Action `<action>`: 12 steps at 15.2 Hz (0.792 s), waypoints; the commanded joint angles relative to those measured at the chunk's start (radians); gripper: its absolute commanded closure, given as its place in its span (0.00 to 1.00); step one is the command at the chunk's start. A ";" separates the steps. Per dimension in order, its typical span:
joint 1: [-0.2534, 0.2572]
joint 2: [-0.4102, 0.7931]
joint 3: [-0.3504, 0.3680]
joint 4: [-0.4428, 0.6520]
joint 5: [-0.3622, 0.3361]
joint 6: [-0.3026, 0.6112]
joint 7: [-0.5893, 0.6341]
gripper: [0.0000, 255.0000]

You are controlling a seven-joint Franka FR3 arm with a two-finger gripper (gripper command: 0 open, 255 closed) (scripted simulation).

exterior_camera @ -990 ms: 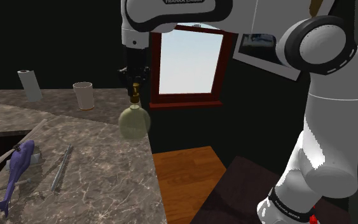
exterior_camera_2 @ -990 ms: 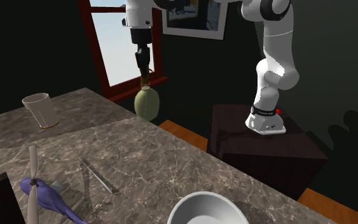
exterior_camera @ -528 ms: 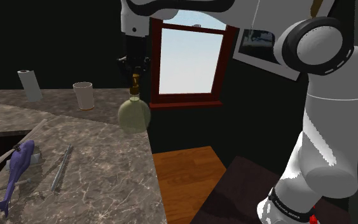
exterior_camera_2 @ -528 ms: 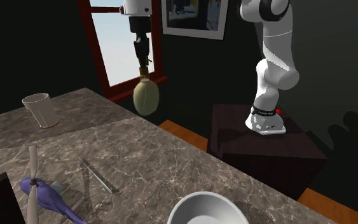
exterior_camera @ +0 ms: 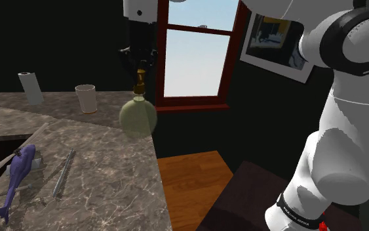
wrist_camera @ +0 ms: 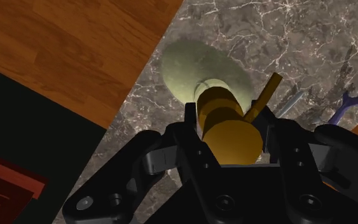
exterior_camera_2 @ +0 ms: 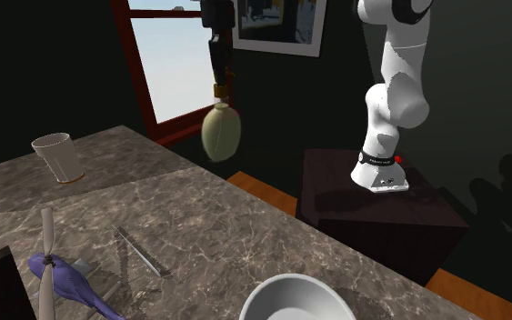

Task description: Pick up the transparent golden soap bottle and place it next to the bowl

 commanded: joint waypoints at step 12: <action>0.113 -0.179 0.104 -0.029 0.036 -0.137 0.228 1.00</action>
